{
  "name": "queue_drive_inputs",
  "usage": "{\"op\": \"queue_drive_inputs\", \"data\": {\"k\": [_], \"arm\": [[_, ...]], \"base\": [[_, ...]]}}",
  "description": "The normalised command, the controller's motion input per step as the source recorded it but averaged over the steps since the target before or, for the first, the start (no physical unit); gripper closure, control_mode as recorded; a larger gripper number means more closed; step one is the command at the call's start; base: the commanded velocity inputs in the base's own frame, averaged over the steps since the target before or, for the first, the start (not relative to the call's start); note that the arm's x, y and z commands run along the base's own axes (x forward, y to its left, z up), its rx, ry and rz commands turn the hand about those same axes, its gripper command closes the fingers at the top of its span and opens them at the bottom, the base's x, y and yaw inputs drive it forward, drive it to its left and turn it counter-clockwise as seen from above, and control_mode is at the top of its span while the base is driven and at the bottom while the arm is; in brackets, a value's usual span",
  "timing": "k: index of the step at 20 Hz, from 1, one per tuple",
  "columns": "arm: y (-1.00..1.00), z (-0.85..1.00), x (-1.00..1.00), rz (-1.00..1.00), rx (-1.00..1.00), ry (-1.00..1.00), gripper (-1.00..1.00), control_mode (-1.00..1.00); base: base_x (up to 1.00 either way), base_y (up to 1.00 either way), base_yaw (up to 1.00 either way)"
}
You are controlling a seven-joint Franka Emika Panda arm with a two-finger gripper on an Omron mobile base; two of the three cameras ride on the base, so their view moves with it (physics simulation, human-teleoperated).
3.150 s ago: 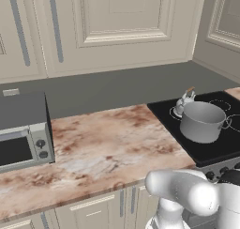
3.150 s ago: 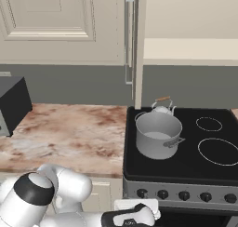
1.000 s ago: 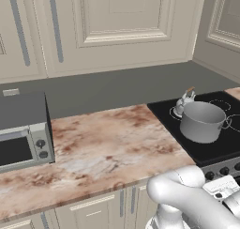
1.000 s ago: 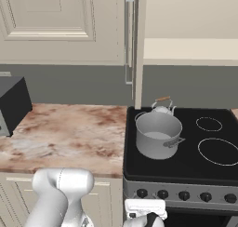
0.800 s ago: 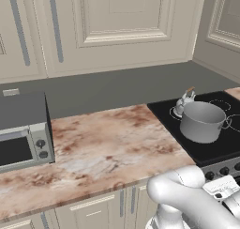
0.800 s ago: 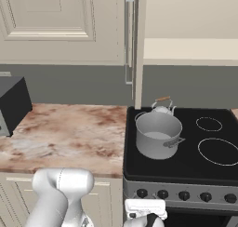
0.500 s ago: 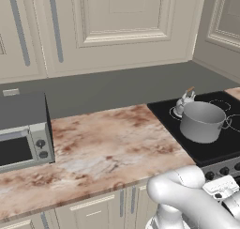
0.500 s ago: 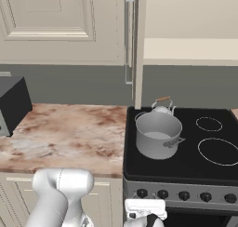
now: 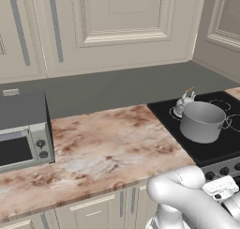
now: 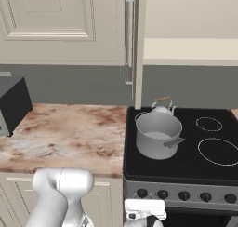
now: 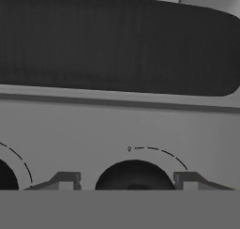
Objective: Pick the kettle from the cabinet and place it on a stove burner. Then pick the pot from the counter and place it on another stove burner. Finally, turn both burners on.
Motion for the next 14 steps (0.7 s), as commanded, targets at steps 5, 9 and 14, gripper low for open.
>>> {"op": "queue_drive_inputs", "data": {"k": [5, 9, 14], "arm": [[0.09, 0.02, 0.0, 0.0, -0.04, 0.0, 1.0, -1.0], [0.01, 0.02, 0.0, 0.0, -0.18, 0.0, 1.0, -1.0], [0.0, 0.01, 0.0, 0.0, -0.21, 0.0, 1.0, -1.0]], "base": [[0.0, 0.0, 0.0], [0.0, 0.0, 0.0], [0.0, 0.0, 0.0]]}}
